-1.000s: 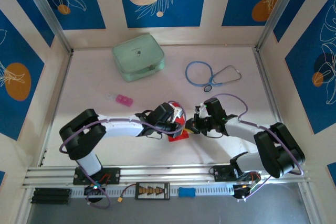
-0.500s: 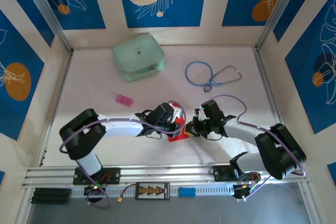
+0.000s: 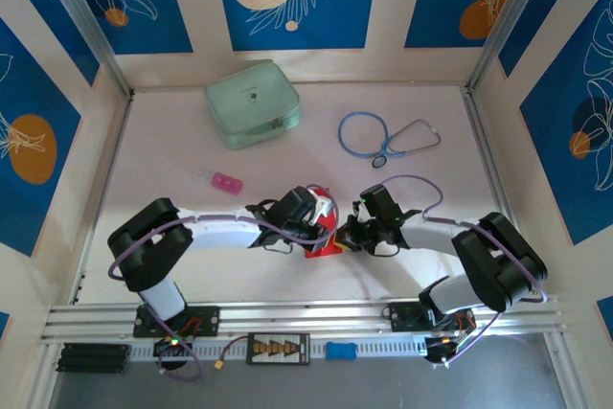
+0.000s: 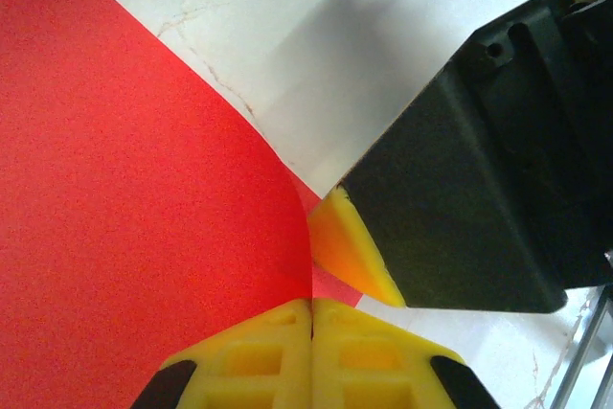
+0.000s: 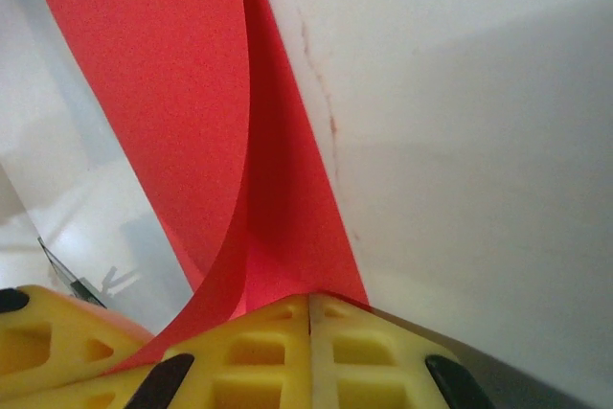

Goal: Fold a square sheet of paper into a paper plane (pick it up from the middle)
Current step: Fold the triangle a second time at the center of the table.

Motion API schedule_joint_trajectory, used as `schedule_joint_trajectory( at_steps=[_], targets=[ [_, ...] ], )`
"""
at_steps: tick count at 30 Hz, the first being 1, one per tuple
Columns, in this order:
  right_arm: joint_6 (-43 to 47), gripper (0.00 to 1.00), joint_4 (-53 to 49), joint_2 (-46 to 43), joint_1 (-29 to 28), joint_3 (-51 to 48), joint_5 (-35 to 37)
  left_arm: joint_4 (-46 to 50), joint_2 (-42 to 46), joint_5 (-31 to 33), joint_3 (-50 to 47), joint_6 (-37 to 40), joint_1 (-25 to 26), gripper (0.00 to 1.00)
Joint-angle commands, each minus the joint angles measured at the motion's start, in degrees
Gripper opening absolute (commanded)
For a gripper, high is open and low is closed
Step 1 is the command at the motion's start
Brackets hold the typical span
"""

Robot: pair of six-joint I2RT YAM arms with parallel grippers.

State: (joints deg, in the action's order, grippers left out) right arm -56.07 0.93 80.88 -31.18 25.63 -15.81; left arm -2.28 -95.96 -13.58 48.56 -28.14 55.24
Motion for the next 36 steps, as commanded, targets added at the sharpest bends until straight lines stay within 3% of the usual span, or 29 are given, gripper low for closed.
schedule_joint_trajectory(
  at_steps=[1, 26, 36],
  targets=[
    [-1.24, 0.02, 0.49, 0.82, -0.55, 0.54, 1.25, 1.51, -0.61, -1.75, 1.46, 1.6, -0.79, 0.0],
    [-0.61, 0.0, -4.32, 1.19, -1.96, -0.86, 5.57, 12.36, -1.99, 9.21, 5.51, 10.5, -3.38, 0.01],
    [1.69, 0.01, -4.5, 0.33, -2.16, 1.32, 4.01, 11.47, -3.45, 6.77, 5.5, 10.4, -3.56, 0.01]
  ],
)
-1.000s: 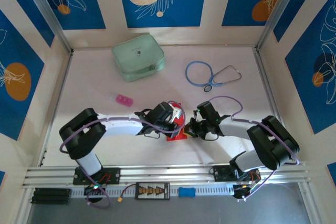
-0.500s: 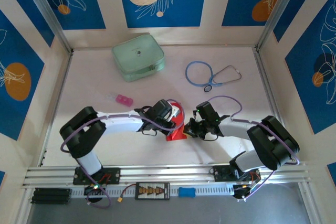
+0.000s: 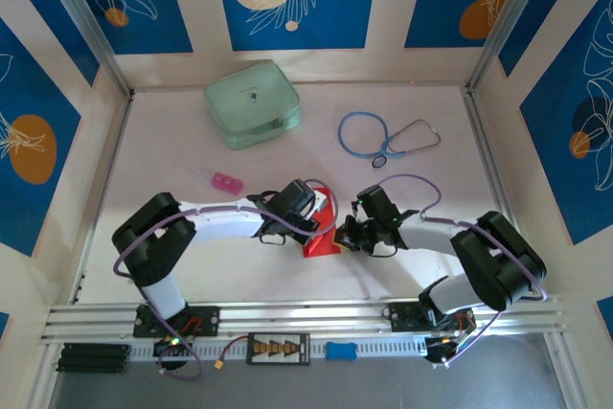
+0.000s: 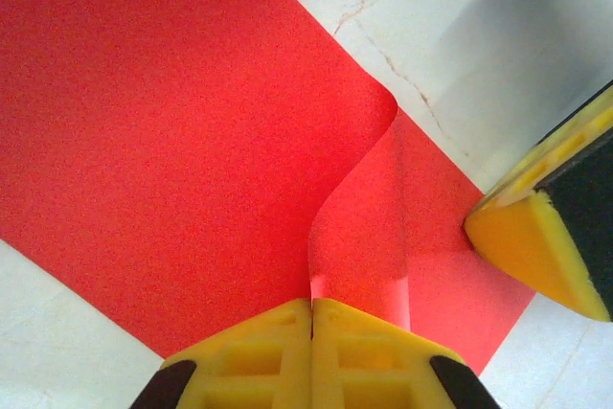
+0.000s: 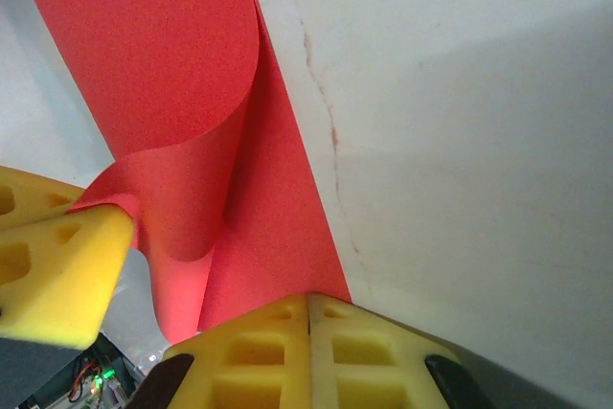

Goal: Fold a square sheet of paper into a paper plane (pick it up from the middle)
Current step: Fold the triangle a second time at the center of the table.

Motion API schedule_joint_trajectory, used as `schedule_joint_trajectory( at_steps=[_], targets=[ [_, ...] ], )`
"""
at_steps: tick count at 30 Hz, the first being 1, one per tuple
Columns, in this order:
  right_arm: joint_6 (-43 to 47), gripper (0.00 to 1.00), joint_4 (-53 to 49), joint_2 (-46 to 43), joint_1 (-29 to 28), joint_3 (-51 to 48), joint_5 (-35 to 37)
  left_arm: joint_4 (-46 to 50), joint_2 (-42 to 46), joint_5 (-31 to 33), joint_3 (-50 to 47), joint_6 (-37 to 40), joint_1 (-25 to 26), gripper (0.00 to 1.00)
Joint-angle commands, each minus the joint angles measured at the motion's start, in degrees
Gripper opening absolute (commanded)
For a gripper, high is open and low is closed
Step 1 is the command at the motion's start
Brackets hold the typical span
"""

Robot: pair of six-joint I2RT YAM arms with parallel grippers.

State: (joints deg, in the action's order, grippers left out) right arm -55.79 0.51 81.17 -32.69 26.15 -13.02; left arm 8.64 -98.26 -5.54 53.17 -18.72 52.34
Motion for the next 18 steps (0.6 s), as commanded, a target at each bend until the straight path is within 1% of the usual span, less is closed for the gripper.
schedule_joint_trajectory(
  at_steps=[1, 8, 12, 16, 18],
  targets=[
    [1.58, 0.02, -4.16, -0.19, -0.73, 1.2, 0.91, 0.43, -1.37, -1.4, 0.84, 0.89, -0.66, 0.01],
    [1.22, 0.02, -2.98, -0.83, -1.71, 3.19, -0.61, 0.06, -1.37, -1.93, 0.72, 0.88, -0.66, 0.01],
    [0.93, 0.02, -3.04, 0.09, -2.37, 4.19, -0.02, -0.03, -1.25, -2.05, 0.62, 0.79, -0.66, 0.01],
    [0.52, 0.02, -1.98, 3.22, -2.59, 4.67, -0.14, -0.21, -1.05, -2.28, 0.69, 0.7, -0.66, 0.01],
    [0.61, 0.02, -3.29, 4.31, -2.86, 5.02, 0.53, -0.18, -0.82, -2.12, 0.73, 0.7, -0.65, 0.01]
  ],
)
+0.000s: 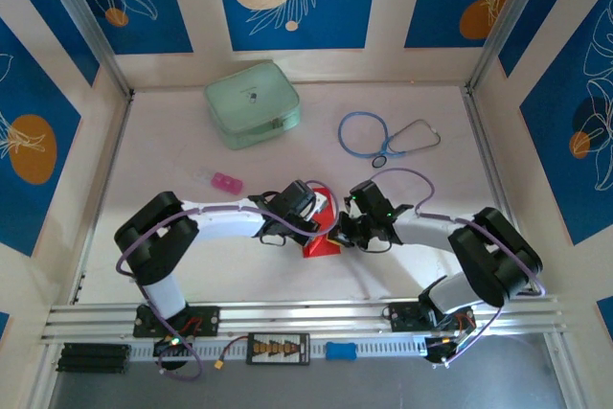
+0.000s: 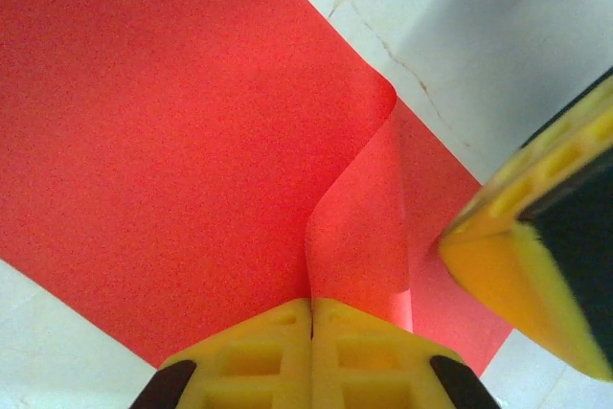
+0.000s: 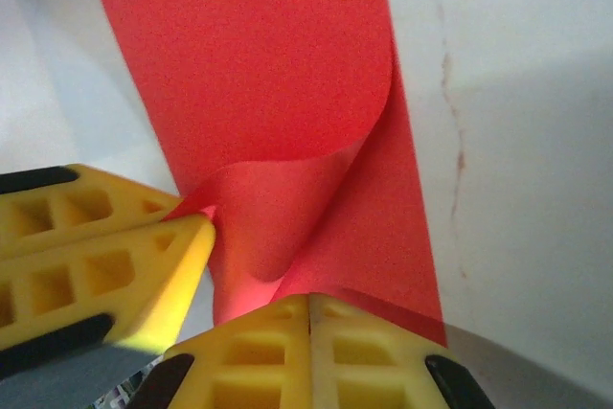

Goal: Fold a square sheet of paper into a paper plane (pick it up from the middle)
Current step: Fold the triangle a second time at the center of the table.

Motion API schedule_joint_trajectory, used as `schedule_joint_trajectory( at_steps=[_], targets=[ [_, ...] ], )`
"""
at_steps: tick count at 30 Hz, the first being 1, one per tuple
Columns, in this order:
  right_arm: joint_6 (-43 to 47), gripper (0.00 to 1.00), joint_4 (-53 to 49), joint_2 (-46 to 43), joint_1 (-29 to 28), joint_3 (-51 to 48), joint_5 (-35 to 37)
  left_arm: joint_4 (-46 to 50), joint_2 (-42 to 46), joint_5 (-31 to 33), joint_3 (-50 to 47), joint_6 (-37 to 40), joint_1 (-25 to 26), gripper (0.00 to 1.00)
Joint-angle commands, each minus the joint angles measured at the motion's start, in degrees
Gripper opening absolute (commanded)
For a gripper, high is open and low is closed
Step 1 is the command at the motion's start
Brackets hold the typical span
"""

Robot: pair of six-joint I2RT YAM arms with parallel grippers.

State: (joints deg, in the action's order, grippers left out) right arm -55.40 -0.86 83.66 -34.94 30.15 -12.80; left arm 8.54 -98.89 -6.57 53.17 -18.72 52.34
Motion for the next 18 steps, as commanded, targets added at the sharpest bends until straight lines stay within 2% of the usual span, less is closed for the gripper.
schedule_joint_trajectory(
  at_steps=[1, 5, 18],
  targets=[
    [0.35, 0.02, -3.37, 2.04, -0.74, 0.95, 1.65, 0.15, -0.08, -0.79, 0.82, 0.7, -0.61, 0.01],
    [0.33, 0.01, -5.42, 1.09, 0.09, -1.65, 3.95, 0.82, 0.39, 0.42, 0.97, 1.29, -1.03, 0.01],
    [1.7, 0.01, -6.25, -0.96, 1.7, -2.37, 3.31, 1.05, -1.13, -1.59, 3.19, 2.44, -2.15, 0.01]
  ],
)
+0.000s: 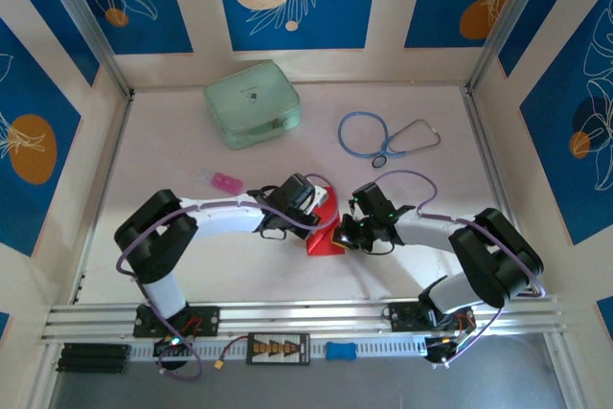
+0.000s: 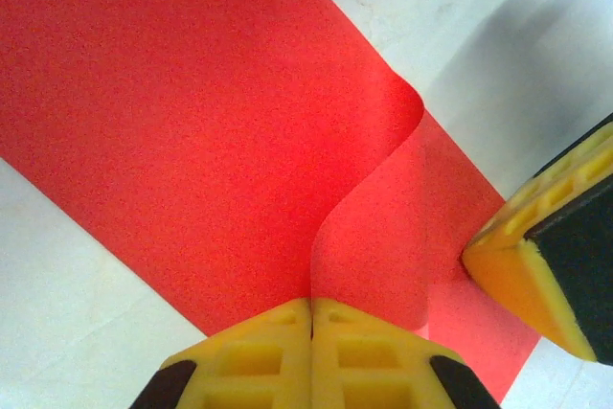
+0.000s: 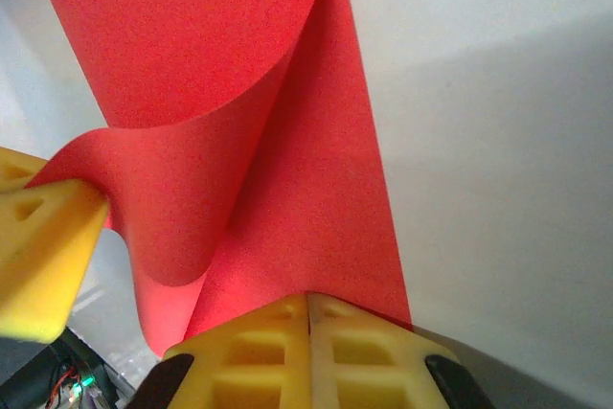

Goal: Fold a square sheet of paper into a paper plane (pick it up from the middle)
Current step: Fold the triangle a second time at the center of the table.

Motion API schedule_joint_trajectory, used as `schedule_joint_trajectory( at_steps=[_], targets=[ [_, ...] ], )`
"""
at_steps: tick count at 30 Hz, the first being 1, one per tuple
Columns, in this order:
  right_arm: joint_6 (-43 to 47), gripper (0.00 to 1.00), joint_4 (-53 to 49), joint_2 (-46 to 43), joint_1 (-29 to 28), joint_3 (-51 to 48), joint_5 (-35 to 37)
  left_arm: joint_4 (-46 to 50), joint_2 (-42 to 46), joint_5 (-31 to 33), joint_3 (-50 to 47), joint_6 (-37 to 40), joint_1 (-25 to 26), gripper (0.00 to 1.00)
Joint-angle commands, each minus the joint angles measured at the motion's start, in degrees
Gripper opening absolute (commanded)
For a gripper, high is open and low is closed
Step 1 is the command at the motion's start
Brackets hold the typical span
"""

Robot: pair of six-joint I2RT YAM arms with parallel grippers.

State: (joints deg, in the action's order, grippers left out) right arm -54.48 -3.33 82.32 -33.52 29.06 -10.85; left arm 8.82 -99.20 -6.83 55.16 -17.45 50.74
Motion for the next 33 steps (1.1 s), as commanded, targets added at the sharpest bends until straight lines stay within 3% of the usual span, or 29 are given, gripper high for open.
schedule_joint_trajectory(
  at_steps=[1, 33],
  targets=[
    [0.79, 0.01, -3.64, 0.47, 0.28, -1.22, 1.36, 0.84, -0.91, -1.39, 1.19, 1.15, -0.54, 0.01],
    [1.69, 0.01, -4.69, 1.08, 0.56, -0.63, 1.01, -0.39, -1.19, 2.83, -0.8, -0.32, -0.57, 0.02]
  ],
)
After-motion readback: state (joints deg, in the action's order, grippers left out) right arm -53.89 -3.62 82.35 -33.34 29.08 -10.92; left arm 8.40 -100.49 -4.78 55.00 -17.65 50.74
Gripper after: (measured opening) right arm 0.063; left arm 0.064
